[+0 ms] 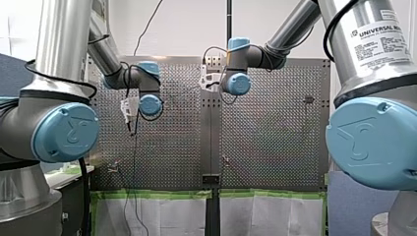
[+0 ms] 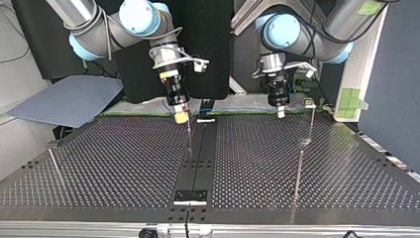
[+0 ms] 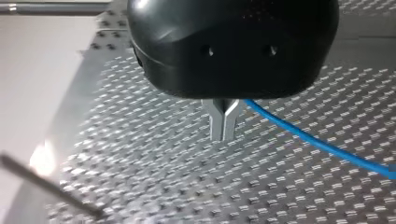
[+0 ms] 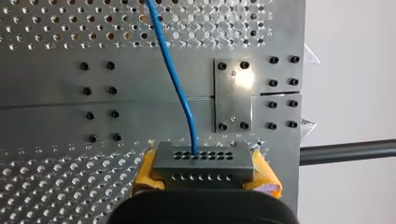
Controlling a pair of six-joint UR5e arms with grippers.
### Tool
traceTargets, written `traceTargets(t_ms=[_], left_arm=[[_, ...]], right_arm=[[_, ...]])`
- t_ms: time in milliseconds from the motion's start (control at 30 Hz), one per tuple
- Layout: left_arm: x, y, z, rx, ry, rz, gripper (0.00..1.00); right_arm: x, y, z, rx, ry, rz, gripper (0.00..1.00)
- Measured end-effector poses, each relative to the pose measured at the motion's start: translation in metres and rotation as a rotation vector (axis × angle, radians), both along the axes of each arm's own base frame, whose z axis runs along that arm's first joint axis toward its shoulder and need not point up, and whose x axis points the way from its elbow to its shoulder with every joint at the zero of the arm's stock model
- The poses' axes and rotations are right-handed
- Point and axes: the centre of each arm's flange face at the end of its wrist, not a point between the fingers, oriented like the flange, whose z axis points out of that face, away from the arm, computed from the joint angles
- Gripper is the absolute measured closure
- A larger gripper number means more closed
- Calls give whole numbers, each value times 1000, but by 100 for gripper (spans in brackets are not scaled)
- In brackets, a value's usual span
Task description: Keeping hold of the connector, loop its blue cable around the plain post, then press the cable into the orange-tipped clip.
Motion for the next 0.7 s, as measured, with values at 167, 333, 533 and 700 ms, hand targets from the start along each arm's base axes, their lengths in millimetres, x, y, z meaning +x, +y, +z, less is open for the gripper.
traceTargets(t_ms=[167, 333, 533, 700], left_arm=[[14, 17, 38, -19, -47, -2, 100], [24, 34, 73, -25, -89, 2, 100], [24, 60, 105, -29, -114, 52, 100], [15, 73, 122, -26, -117, 78, 100]], right_arm=[[6, -4, -5, -9, 13, 38, 100], [16, -9, -9, -10, 18, 78, 100], [25, -13, 2, -27, 8, 123, 100], [29, -16, 11, -34, 6, 133, 100]])
